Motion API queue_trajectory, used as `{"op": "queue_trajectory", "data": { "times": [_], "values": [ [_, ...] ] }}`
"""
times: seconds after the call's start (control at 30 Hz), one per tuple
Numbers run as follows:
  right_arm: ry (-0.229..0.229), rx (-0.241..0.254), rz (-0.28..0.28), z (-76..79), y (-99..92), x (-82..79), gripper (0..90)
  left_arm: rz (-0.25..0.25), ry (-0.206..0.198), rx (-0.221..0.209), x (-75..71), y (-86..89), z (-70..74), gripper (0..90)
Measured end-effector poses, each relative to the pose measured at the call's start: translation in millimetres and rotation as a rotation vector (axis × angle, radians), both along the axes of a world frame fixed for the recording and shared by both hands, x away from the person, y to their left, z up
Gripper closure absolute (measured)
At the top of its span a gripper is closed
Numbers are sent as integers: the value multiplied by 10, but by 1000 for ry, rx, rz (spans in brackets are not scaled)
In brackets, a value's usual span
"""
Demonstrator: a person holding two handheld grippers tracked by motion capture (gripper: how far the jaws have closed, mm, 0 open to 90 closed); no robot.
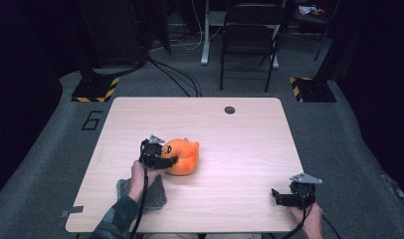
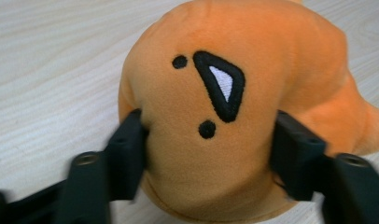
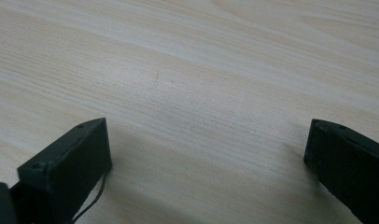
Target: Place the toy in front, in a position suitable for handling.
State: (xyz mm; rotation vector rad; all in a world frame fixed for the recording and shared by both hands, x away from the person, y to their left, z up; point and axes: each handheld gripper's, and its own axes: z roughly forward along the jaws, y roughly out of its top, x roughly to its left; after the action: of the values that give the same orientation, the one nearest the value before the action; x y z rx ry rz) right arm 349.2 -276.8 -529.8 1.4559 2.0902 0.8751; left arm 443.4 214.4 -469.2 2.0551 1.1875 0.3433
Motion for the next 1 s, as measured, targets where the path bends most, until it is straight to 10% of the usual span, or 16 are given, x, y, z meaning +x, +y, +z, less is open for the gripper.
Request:
{"op": "queue_trajectory", "data": {
  "times": [0.53, 1.0],
  "values": [
    [-3, 2, -4, -2, 3, 0, 0, -270, -164, -4, 177, -68, 425, 546],
    [-2, 2, -2, -2, 1, -1, 0, -484, -183, 55, 501, -372, 680, 536]
  ]
}}
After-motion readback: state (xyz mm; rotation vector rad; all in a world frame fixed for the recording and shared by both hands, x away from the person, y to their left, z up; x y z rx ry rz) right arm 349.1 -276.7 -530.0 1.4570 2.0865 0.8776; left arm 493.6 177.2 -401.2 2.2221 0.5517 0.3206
